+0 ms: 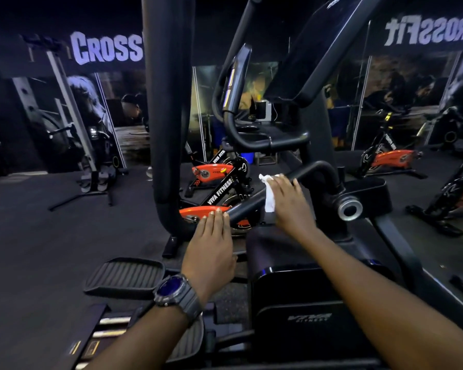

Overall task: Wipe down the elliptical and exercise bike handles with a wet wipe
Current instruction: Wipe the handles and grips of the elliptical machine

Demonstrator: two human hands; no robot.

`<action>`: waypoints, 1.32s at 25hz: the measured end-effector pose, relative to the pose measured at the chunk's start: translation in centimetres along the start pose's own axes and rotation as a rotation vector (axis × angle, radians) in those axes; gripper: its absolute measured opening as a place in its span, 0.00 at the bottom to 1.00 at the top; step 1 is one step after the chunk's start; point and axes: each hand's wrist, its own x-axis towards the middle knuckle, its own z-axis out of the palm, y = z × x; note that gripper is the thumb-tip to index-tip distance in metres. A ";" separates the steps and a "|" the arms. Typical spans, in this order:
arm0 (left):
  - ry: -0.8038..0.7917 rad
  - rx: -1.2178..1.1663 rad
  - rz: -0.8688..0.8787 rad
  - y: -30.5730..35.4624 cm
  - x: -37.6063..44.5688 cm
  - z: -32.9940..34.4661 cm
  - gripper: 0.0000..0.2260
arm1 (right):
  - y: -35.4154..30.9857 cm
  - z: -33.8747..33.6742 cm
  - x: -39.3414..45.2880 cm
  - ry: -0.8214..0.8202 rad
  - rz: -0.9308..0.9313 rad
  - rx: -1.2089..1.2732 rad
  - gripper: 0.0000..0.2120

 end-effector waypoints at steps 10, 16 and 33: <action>-0.002 -0.021 -0.040 0.7 -0.4 -0.5 0.39 | -4.5 0.9 -2.9 -0.058 -0.075 0.114 0.40; 0.021 -0.051 -0.012 0.2 -0.2 -0.1 0.37 | -13.2 0.8 -4.7 0.113 0.602 1.314 0.37; 0.004 -0.068 0.011 -0.3 -0.4 -0.5 0.36 | -8.8 0.7 -0.9 0.160 0.944 2.467 0.57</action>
